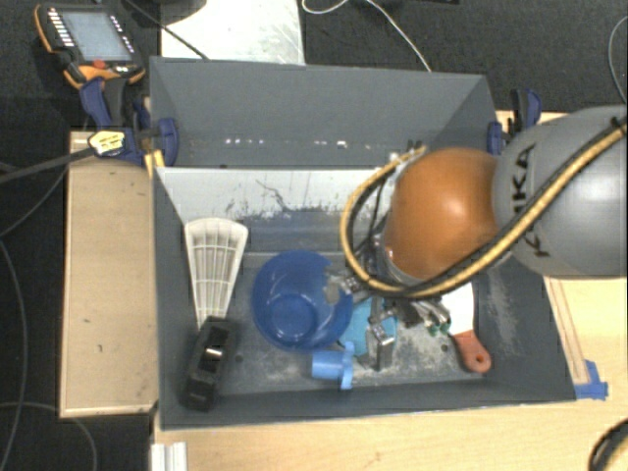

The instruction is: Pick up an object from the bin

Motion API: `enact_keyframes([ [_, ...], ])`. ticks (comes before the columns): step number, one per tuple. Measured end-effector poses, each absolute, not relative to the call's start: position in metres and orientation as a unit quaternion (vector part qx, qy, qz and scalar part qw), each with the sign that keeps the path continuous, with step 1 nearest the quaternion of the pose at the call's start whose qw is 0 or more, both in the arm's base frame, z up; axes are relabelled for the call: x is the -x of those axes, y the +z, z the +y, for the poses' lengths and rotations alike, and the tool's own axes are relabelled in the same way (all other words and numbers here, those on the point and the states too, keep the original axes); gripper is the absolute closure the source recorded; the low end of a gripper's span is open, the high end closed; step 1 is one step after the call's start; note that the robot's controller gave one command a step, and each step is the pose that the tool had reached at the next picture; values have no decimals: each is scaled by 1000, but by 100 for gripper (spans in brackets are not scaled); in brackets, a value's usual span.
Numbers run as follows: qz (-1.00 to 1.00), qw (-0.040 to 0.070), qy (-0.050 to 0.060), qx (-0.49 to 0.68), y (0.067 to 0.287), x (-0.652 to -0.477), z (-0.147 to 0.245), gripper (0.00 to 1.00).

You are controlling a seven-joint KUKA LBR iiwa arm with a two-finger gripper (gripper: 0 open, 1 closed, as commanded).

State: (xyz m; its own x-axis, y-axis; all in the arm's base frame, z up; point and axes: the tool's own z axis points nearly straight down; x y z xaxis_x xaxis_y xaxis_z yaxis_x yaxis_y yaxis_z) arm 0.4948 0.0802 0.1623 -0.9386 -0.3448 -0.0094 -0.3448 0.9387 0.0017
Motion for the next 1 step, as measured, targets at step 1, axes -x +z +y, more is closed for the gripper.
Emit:
enact_keyframes([
  [1, 971, 2, 0, 241, 84, -506, 91, 0],
])
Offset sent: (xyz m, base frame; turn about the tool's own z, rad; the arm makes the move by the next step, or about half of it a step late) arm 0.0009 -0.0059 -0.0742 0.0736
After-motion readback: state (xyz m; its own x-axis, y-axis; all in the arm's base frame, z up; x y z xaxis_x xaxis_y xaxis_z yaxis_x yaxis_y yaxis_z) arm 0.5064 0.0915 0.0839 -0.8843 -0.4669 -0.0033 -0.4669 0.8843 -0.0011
